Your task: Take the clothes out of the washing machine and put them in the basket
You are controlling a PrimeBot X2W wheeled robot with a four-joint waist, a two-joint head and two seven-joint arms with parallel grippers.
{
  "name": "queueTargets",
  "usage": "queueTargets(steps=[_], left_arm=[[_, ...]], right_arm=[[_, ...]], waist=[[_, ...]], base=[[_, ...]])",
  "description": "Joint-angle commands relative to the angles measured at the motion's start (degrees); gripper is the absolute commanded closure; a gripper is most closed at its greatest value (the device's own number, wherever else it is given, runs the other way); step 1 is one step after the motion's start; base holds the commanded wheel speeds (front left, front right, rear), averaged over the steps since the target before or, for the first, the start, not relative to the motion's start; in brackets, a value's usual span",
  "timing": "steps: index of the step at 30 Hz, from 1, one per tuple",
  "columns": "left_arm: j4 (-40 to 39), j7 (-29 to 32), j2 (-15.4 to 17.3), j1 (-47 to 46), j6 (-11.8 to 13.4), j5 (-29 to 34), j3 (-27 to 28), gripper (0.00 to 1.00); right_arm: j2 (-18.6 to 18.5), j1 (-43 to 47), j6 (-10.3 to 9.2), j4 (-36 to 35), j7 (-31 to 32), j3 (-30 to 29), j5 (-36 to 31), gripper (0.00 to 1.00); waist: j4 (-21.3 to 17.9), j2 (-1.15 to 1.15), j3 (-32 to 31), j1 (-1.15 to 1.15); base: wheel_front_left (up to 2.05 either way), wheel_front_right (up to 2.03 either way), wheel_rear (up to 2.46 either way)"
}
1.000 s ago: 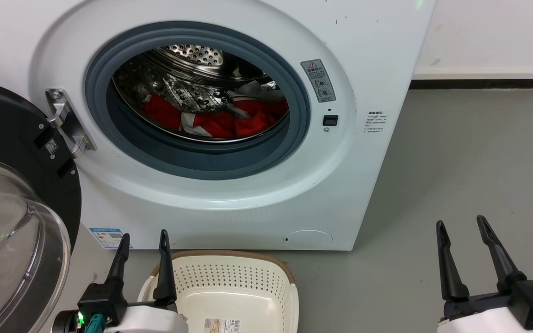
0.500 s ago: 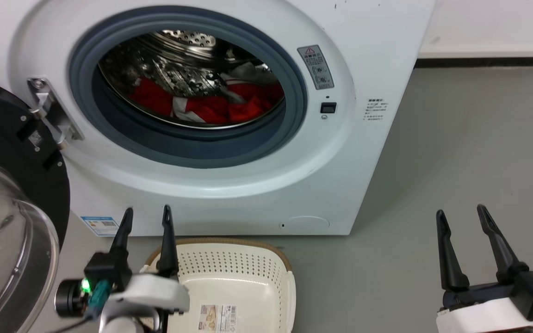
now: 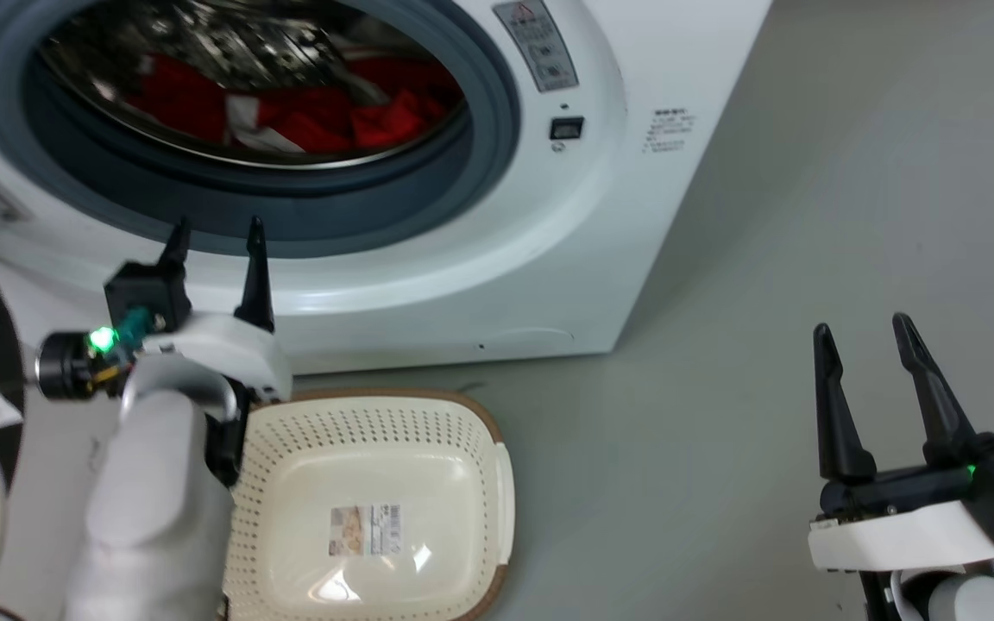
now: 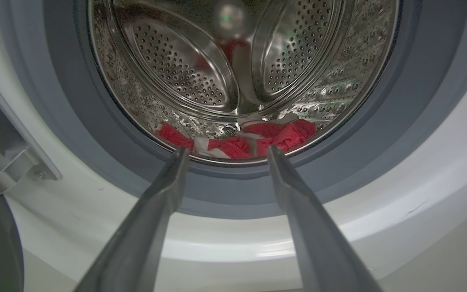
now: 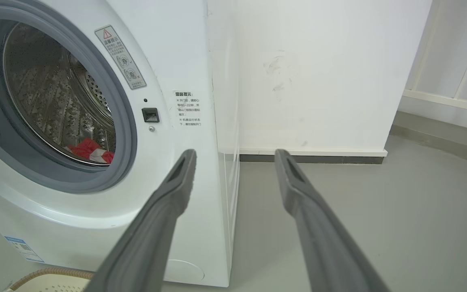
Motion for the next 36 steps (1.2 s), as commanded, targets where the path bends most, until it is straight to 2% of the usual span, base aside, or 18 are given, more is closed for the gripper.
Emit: queueTargets(steps=[1, 5, 7, 12, 18, 19, 22, 25, 36], left_arm=[[3.19, 0.48, 1.30, -3.65, -0.30, 0.30, -0.07, 0.00], [10.14, 2.15, 4.91, -13.70, -1.12, 1.43, -0.98, 0.00], [11.41, 2.76, 5.48, -15.80, -1.33, 1.78, -1.42, 0.00], [17.03, 7.85, 10.23, -27.27, -2.60, 2.99, -3.07, 0.00], [21.96, 14.41, 14.30, -38.12, -3.53, 3.56, -4.96, 0.00], [24.20, 19.14, 15.89, -42.68, -3.85, 3.90, -6.59, 0.00], [25.40, 23.82, 17.64, -47.68, -3.96, 4.63, -9.07, 0.00], [26.83, 29.10, 18.03, -51.60, -4.01, 3.50, -11.71, 0.00], [28.51, 45.83, 22.63, -61.75, -4.05, -2.11, -18.59, 0.00]], right_arm=[[0.13, -1.46, -0.04, -0.39, -0.11, 0.27, 0.42, 0.00], [0.13, -3.90, -0.04, -1.15, -0.10, -0.01, 1.75, 0.00], [0.13, -4.44, -0.04, -1.26, -0.11, -0.14, 1.88, 0.00], [0.14, -7.15, -0.04, -1.78, -0.11, 0.53, 3.20, 0.00], [0.13, -9.96, -0.04, -2.28, -0.11, 1.01, 5.23, 0.00], [0.15, -11.06, -0.04, -2.57, -0.11, 1.25, 6.10, 0.00], [0.14, -11.82, -0.04, -3.00, -0.11, 1.46, 7.23, 0.00], [0.14, -12.64, -0.04, -3.44, -0.10, 1.21, 8.70, 0.00], [0.15, -14.33, -0.04, -4.04, -0.11, 1.06, 12.38, 0.00]], waist=[[-2.43, 0.00, 3.44, -0.01], [-4.35, 0.00, 7.65, -0.01], [-4.66, 0.00, 8.51, -0.01], [-6.70, 0.00, 13.37, -0.01], [-9.27, 0.00, 17.88, -0.01], [-10.46, 0.00, 19.96, -0.01], [-11.66, 0.00, 22.17, -0.01], [-12.50, 0.00, 24.53, -0.01], [-15.19, 0.00, 30.96, -0.01]], base=[[0.00, 0.00, 0.00], [0.00, 0.00, 0.00], [0.00, 0.00, 0.00], [0.00, 0.00, 0.00], [0.00, 0.00, 0.00], [0.00, 0.00, 0.00], [0.00, 0.00, 0.00], [0.00, 0.00, 0.00], [0.00, 0.00, 0.00]])
